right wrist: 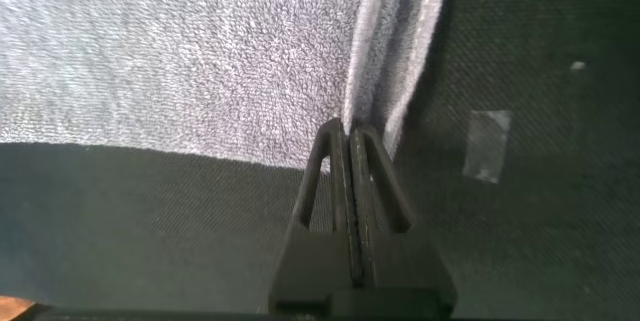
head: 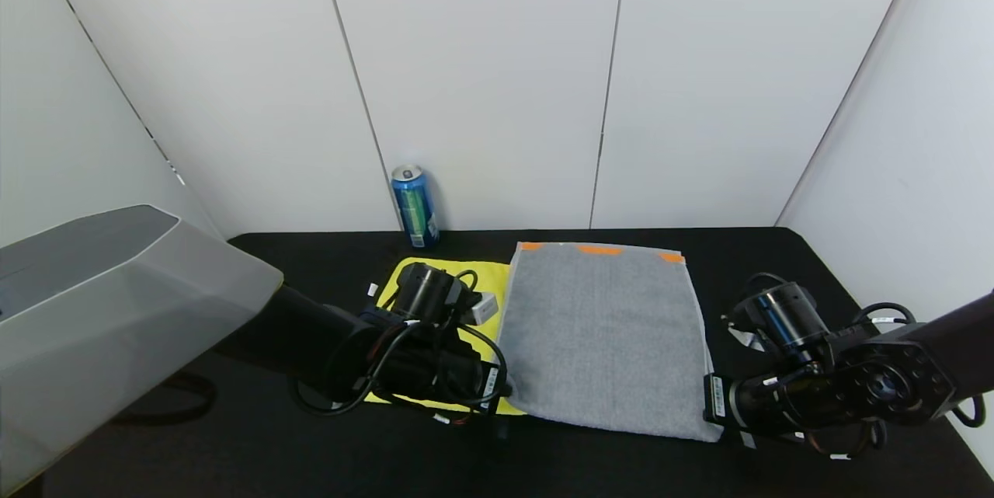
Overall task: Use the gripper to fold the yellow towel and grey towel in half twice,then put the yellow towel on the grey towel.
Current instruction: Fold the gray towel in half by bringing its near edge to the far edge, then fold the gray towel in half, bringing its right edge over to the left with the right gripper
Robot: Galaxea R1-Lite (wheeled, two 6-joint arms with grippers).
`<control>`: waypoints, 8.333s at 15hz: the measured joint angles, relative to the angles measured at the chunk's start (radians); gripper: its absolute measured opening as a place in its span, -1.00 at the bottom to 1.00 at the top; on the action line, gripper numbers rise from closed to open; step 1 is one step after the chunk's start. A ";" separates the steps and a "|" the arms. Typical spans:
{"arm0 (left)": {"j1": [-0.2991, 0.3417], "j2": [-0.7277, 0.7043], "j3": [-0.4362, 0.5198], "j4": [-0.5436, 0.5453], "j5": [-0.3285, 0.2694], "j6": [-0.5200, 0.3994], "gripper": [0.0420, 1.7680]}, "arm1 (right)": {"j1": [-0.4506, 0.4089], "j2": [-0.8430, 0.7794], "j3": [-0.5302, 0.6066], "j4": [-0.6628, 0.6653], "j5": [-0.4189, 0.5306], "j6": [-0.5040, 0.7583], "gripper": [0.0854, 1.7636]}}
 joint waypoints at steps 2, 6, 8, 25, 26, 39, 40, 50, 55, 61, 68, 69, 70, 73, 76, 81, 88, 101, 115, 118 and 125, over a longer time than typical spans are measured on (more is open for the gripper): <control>-0.004 -0.026 0.006 0.000 0.001 -0.023 -0.93 | 0.000 -0.042 0.016 0.000 0.000 0.000 -0.97; -0.008 -0.074 0.028 0.009 0.004 -0.030 -0.93 | 0.014 -0.136 0.061 0.008 0.000 0.000 -0.97; -0.008 -0.099 0.047 0.011 0.005 -0.030 -0.93 | 0.019 -0.180 0.071 0.046 0.000 0.001 -0.97; -0.040 -0.370 0.252 0.015 0.056 -0.032 -0.93 | 0.089 -0.470 0.200 0.147 0.000 0.061 -0.97; -0.041 -0.385 0.260 0.016 0.057 -0.031 -0.93 | 0.091 -0.479 0.204 0.147 0.000 0.063 -0.97; -0.048 -0.341 0.154 0.018 0.070 -0.028 -0.93 | 0.047 -0.447 0.149 0.137 0.003 0.065 -0.97; -0.044 -0.323 0.130 0.019 0.071 -0.025 -0.93 | 0.033 -0.432 0.137 0.137 0.005 0.065 -0.97; -0.011 -0.161 -0.021 0.015 0.071 0.030 -0.93 | -0.054 -0.280 0.007 0.135 0.011 0.055 -0.97; 0.008 -0.123 -0.083 0.021 0.070 0.043 -0.93 | -0.059 -0.234 -0.052 0.137 0.011 0.048 -0.97; 0.009 -0.089 -0.184 0.092 0.071 0.064 -0.93 | -0.080 -0.210 -0.110 0.141 0.011 0.033 -0.97; 0.011 -0.034 -0.324 0.163 0.071 0.081 -0.93 | -0.106 -0.167 -0.178 0.144 0.010 0.017 -0.97; 0.011 -0.021 -0.353 0.179 0.070 0.082 -0.93 | -0.110 -0.162 -0.185 0.144 0.010 0.014 -0.97; 0.011 -0.009 -0.375 0.185 0.071 0.082 -0.93 | -0.115 -0.155 -0.195 0.145 0.010 0.013 -0.97; 0.020 0.026 -0.426 0.212 0.070 0.096 -0.93 | -0.126 -0.124 -0.220 0.143 0.009 0.013 -0.97; 0.029 0.054 -0.488 0.249 0.070 0.098 -0.93 | -0.132 -0.098 -0.237 0.141 0.008 0.013 -0.97; 0.039 0.110 -0.588 0.301 0.070 0.125 -0.93 | -0.150 -0.050 -0.297 0.144 0.004 0.006 -0.97; 0.042 0.148 -0.632 0.307 0.070 0.126 -0.93 | -0.163 -0.017 -0.325 0.143 0.003 0.003 -0.97; 0.041 0.284 -0.884 0.373 0.146 0.140 -0.93 | -0.196 0.080 -0.426 0.137 -0.037 -0.036 -0.97; 0.057 0.277 -0.889 0.368 0.169 0.138 0.42 | -0.190 0.082 -0.445 0.139 -0.070 -0.053 0.50; 0.070 0.247 -0.880 0.372 0.168 0.133 0.58 | -0.189 0.057 -0.437 0.146 -0.070 -0.052 0.64; 0.094 0.087 -0.686 0.373 0.148 0.119 0.79 | -0.177 0.052 -0.395 0.146 -0.069 -0.003 0.81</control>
